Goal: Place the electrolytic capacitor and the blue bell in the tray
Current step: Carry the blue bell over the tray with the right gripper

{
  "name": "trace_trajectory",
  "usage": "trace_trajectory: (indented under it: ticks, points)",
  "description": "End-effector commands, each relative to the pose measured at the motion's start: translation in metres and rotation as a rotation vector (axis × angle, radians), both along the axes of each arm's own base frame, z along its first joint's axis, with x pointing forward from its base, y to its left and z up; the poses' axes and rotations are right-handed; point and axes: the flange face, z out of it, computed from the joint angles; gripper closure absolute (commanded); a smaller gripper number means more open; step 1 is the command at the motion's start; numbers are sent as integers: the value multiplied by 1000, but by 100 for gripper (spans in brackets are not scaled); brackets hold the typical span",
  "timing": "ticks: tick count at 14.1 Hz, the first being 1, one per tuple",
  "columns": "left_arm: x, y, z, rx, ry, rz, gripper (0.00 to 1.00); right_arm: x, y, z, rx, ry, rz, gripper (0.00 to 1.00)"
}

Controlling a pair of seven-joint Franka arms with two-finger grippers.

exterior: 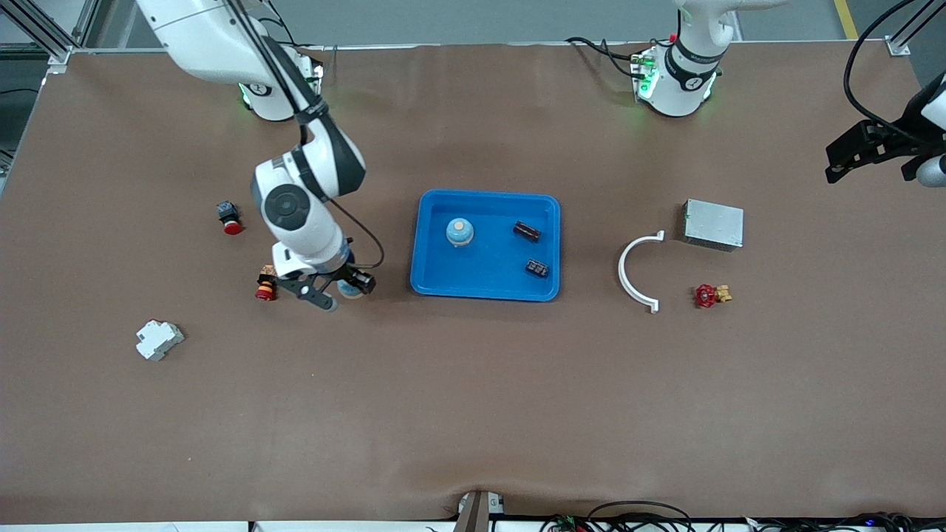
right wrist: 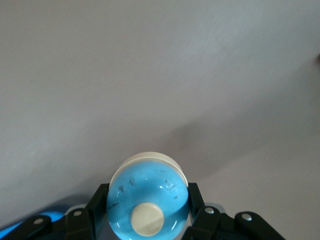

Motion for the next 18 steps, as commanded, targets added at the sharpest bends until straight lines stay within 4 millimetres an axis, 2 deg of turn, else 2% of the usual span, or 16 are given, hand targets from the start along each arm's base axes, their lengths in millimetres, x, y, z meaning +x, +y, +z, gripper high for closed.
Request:
trace_trajectory:
  ticks: [1,5,8,13,18]
  points:
    - [1,-6,-5,-16,-8,-5,0,-15,35,15,9,-14,-67,100]
    - [8,-6,-10,-18,-16,-4,0,-32,89,29,3,-13,-128,100]
    - [6,-4,-8,-18,-19,-3,0,-32,121,27,-12,3,-173,100]
    - [9,-3,-8,-20,-25,3,0,-41,154,9,-32,-21,-224,100]
    - [9,-3,-7,-21,-31,8,0,-51,183,-21,-52,-25,-251,100]
